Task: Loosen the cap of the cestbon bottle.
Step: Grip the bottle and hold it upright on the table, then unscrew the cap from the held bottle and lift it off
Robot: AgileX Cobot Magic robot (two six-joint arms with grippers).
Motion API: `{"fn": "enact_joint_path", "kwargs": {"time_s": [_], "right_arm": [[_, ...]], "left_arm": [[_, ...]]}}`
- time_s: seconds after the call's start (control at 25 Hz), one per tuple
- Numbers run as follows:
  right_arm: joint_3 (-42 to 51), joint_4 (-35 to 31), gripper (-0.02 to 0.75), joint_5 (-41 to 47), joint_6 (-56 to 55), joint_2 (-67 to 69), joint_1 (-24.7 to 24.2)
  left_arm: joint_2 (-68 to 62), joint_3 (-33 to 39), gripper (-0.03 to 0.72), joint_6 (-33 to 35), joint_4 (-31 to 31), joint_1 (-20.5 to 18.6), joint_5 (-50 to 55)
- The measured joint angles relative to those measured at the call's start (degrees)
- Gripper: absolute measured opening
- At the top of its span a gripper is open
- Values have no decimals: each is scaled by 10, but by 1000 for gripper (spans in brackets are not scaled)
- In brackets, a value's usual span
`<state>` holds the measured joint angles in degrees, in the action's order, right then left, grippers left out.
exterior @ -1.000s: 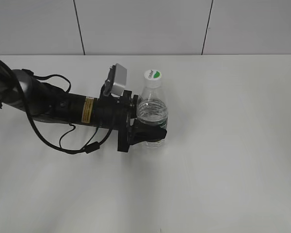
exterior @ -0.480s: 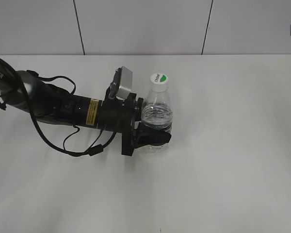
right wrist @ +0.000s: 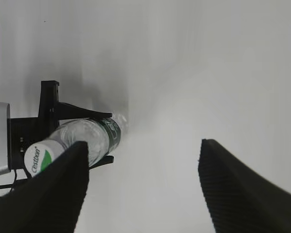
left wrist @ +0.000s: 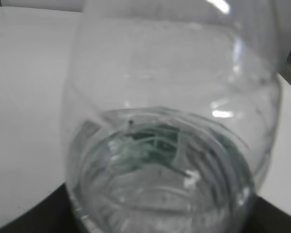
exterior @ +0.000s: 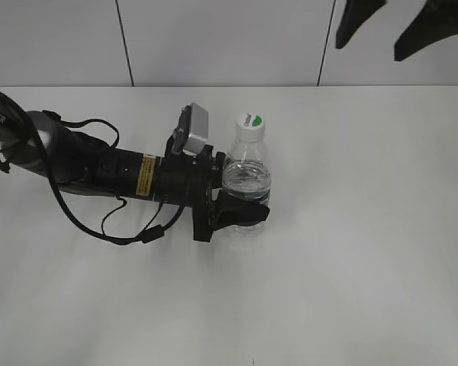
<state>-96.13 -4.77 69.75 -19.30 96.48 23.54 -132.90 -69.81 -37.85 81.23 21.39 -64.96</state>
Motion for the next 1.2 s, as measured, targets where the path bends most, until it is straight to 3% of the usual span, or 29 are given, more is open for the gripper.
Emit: {"fn": "enact_joint_path", "kwargs": {"time_s": [0.24,0.8,1.2], "right_arm": [[-24,32,536,0,-29,50,68],[-49,-63,536,1,-46,115,72],[-49,-67,536,1,-46,143,94]], "left_arm": [[0,-1,417,-1,-17,0,3],[0,-1,417,18,-16,1,41],[0,-1,415,32,-16,1,52]]}}
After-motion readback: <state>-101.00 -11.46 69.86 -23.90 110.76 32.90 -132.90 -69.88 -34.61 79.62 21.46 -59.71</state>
